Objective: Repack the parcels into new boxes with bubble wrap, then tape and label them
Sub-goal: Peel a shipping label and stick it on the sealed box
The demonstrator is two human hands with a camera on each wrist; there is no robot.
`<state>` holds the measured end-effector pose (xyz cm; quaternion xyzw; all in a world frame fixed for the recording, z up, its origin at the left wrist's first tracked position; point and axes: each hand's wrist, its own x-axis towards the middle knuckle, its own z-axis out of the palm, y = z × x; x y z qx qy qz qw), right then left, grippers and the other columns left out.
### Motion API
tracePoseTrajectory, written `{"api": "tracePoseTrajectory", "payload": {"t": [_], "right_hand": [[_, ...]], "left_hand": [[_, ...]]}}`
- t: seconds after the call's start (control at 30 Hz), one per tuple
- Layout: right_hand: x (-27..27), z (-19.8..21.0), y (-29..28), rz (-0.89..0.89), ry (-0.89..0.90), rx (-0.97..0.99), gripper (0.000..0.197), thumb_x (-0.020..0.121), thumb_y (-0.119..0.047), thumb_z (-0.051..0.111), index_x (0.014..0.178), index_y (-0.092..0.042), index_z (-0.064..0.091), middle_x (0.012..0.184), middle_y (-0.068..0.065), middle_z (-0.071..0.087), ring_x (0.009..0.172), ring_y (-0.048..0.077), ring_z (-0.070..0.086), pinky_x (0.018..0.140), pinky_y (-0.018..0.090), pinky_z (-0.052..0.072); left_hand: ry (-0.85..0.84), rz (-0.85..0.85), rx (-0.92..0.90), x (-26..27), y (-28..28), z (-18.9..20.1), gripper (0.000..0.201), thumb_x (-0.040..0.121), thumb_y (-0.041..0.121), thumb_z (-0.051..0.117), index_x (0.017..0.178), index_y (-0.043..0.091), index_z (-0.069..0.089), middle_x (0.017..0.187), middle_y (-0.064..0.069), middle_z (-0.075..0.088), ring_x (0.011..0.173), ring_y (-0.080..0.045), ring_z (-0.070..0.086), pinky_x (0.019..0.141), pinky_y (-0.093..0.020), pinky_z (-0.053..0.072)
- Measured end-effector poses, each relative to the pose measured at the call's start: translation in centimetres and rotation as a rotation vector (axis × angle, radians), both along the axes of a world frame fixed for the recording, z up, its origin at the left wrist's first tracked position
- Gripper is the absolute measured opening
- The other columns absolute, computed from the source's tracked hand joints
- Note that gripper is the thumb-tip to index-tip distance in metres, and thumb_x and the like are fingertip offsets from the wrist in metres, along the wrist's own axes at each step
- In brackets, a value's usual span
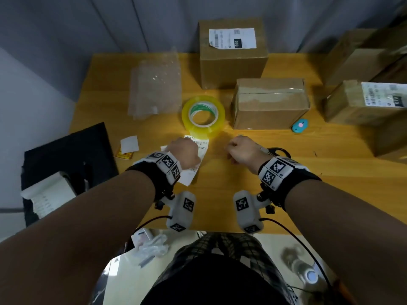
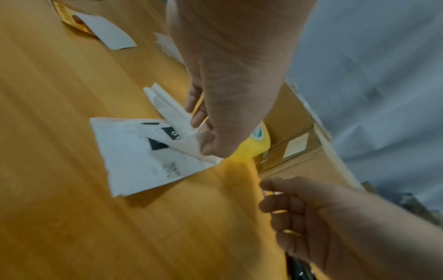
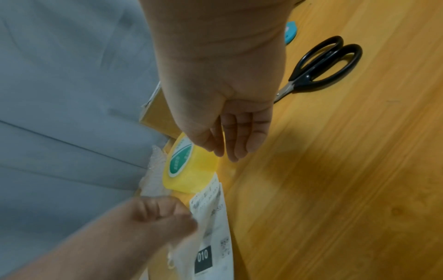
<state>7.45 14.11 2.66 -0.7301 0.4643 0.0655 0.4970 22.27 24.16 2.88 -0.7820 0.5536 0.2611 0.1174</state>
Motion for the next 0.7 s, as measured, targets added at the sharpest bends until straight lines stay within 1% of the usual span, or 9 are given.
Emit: {"api": "tracePoseTrajectory", "payload": {"t": [0.07, 0.17, 0.27, 0.37, 0.43, 0.5, 0.57, 0.6, 0.7], "right_hand": [[0.3, 0.8, 0.4, -0.031, -0.032, 0.065, 0.019, 0.098, -0.016, 0.047, 0.098, -0.003, 0.061, 0.088, 0.013, 0.065, 0.071, 0.021, 0.059, 0.074, 0.037, 0.053], [1.1, 2.9, 1.0, -0.045, -0.153, 0.127, 0.014, 0.095, -0.024, 0.058, 0.092, -0.010, 0.060, 0.081, 0.007, 0.062, 0.071, 0.018, 0.058, 0.068, 0.033, 0.052], [1.8, 5.3, 1.6, -0.023, -0.383, 0.161, 0.015, 0.088, -0.029, 0.068, 0.092, -0.015, 0.063, 0.084, 0.004, 0.061, 0.076, 0.015, 0.059, 0.071, 0.029, 0.052], [2.4, 7.4, 1.8, -0.015, -0.551, 0.148, 0.021, 0.083, -0.022, 0.072, 0.099, -0.020, 0.059, 0.087, -0.002, 0.063, 0.081, 0.005, 0.062, 0.076, 0.019, 0.052], [2.6, 8.5, 1.6, -0.039, -0.630, 0.111, 0.022, 0.082, -0.015, 0.073, 0.098, -0.021, 0.059, 0.083, -0.001, 0.064, 0.076, 0.004, 0.062, 0.073, 0.017, 0.050], [2.7, 9.4, 1.1, -0.055, -0.663, 0.040, 0.014, 0.086, -0.013, 0.069, 0.097, -0.015, 0.061, 0.084, 0.006, 0.065, 0.074, 0.010, 0.062, 0.069, 0.024, 0.050], [2.4, 10.2, 0.4, -0.068, -0.657, -0.025, 0.005, 0.092, -0.010, 0.060, 0.088, -0.009, 0.062, 0.078, 0.005, 0.065, 0.061, 0.005, 0.059, 0.055, 0.018, 0.045], [2.3, 10.5, 0.0, -0.078, -0.640, -0.053, 0.014, 0.094, -0.009, 0.057, 0.082, -0.010, 0.062, 0.074, 0.002, 0.064, 0.056, 0.001, 0.058, 0.052, 0.016, 0.043], [1.8, 11.4, -1.2, -0.065, -0.546, -0.131, 0.023, 0.096, -0.011, 0.054, 0.075, -0.011, 0.062, 0.073, 0.000, 0.064, 0.053, 0.000, 0.057, 0.053, 0.019, 0.045]], "left_hand": [[0.026, 0.059, -0.078, 0.6, -0.6, 1.7, 0.039, 0.090, 0.026, 0.048, 0.054, 0.015, 0.035, 0.062, -0.001, 0.037, 0.074, -0.024, 0.046, 0.072, -0.034, 0.038], [0.281, 0.315, -0.180, 1.4, -1.3, 4.7, 0.036, 0.091, 0.022, 0.047, 0.058, 0.012, 0.035, 0.062, -0.004, 0.038, 0.063, -0.021, 0.044, 0.060, -0.030, 0.031], [0.570, 0.552, -0.306, 1.6, -1.5, 7.9, 0.025, 0.087, 0.014, 0.049, 0.064, 0.005, 0.051, 0.062, -0.013, 0.053, 0.053, -0.019, 0.052, 0.053, -0.027, 0.039], [0.704, 0.559, -0.426, 1.1, -1.9, 10.6, 0.013, 0.088, 0.010, 0.058, 0.078, 0.002, 0.060, 0.062, -0.006, 0.056, 0.051, -0.013, 0.054, 0.050, -0.014, 0.045], [0.781, 0.584, -0.490, 0.8, -2.3, 11.7, 0.017, 0.093, 0.016, 0.057, 0.080, 0.006, 0.061, 0.062, 0.000, 0.058, 0.049, -0.006, 0.057, 0.048, -0.009, 0.045], [0.890, 0.711, -0.532, 0.4, -2.9, 12.6, 0.035, 0.098, 0.032, 0.048, 0.079, 0.006, 0.060, 0.065, -0.006, 0.064, 0.051, -0.010, 0.060, 0.049, -0.018, 0.048], [0.749, 0.654, -0.598, 0.3, -3.6, 12.8, 0.043, 0.099, 0.043, 0.040, 0.085, 0.007, 0.060, 0.077, -0.008, 0.064, 0.063, -0.015, 0.060, 0.059, -0.023, 0.048], [0.648, 0.581, -0.645, 0.4, -3.8, 12.8, 0.040, 0.098, 0.044, 0.041, 0.092, 0.009, 0.059, 0.083, -0.005, 0.063, 0.070, -0.015, 0.058, 0.064, -0.025, 0.046], [0.545, 0.384, -0.754, 0.4, -3.9, 13.7, 0.025, 0.095, 0.035, 0.052, 0.104, 0.013, 0.059, 0.094, 0.002, 0.062, 0.081, -0.008, 0.058, 0.068, -0.018, 0.044]]}}
